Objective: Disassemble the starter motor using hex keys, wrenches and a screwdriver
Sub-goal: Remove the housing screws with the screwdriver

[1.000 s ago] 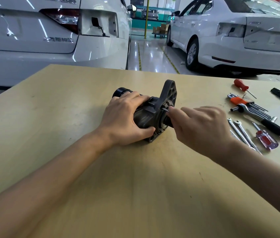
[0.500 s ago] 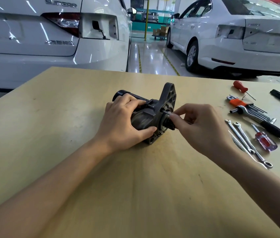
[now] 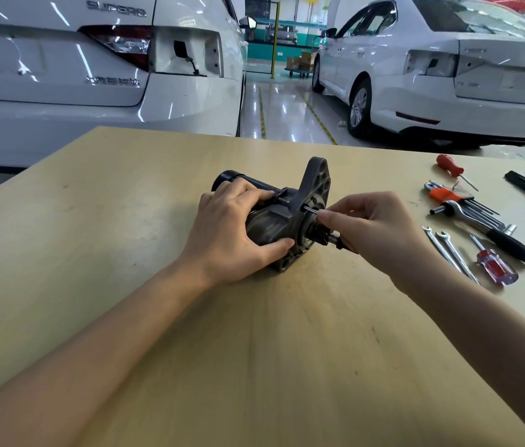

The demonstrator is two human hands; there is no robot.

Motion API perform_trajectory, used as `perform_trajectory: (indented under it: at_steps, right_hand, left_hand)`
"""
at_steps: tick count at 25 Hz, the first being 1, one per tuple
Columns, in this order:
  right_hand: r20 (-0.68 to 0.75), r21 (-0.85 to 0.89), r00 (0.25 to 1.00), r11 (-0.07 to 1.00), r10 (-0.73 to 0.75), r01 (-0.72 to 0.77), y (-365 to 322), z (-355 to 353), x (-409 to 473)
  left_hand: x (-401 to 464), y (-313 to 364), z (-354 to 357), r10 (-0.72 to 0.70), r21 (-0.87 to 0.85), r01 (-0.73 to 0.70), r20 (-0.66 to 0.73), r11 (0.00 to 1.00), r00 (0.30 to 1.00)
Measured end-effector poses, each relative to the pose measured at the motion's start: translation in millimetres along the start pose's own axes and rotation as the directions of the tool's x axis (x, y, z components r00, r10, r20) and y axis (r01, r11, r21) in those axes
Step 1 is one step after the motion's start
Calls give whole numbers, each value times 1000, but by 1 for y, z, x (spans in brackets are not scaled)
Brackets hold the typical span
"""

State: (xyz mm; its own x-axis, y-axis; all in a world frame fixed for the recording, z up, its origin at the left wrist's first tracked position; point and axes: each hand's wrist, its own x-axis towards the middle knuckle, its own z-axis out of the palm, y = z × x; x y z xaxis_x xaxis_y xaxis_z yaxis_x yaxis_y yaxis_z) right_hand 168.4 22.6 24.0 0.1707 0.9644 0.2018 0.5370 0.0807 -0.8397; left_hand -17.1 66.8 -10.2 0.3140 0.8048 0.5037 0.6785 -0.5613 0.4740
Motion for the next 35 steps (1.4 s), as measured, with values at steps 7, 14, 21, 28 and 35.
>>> perform_trajectory:
  at_steps: [7,14,21,28,35]
  right_hand:
    - [38,33,998,998,47,-48,-2,-1,-6]
    - [26,35,1000,999,17,-18,0,2,-6]
    - [116,-809,667,320,-736,493,12,1,-13]
    - [90,-822,573,264,-815,504,16,-14,-13]
    - [-3,674,1000,738,-11,10,-1,-16,0]
  left_hand:
    - [-1,1,0,2,7,-2,5,1000,1000]
    - [-1,2,0,3,8,-3,12,1000,1000]
    - [-1,2,-1,-11,3,11,10,1000,1000]
    - [-1,5,-8,-21,-39,24,74,999,997]
    - [8,-15,-31,29,-253,38,256,967,966]
